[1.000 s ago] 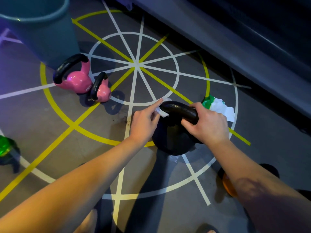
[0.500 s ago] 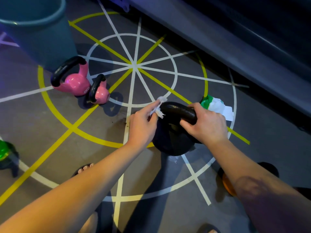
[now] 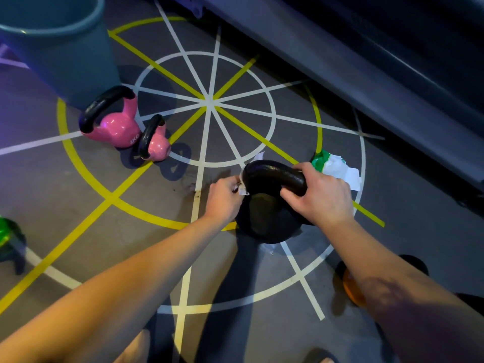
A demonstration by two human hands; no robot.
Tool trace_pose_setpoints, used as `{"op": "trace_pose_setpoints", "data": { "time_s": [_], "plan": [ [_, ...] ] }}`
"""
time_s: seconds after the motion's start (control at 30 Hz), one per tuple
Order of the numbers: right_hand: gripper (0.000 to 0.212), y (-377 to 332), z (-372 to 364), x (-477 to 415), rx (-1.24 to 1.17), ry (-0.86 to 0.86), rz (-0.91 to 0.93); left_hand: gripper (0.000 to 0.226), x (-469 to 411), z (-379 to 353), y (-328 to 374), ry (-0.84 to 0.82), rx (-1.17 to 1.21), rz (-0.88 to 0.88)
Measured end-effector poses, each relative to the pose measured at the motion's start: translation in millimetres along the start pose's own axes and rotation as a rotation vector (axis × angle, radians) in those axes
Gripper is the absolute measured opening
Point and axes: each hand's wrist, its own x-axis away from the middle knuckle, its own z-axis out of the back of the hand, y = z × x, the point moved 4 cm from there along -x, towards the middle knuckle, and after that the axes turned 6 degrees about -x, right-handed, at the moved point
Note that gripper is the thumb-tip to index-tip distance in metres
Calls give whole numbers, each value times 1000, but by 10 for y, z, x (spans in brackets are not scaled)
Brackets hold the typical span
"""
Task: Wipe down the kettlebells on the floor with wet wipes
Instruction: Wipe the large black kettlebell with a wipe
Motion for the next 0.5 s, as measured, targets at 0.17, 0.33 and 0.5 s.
{"op": "trace_pose_setpoints", "data": {
  "time_s": [0.17, 0.33, 0.5],
  "plan": [
    [47, 6, -14, -8, -4, 16, 3, 36, 85, 23, -75, 35, 425, 146],
    [47, -8, -4, -4, -16, 14, -6, 51, 134, 141, 132, 117, 344, -25],
    [49, -13, 11, -6, -3, -25, -6, 51, -213, 267, 280, -76, 314, -117]
  ]
}}
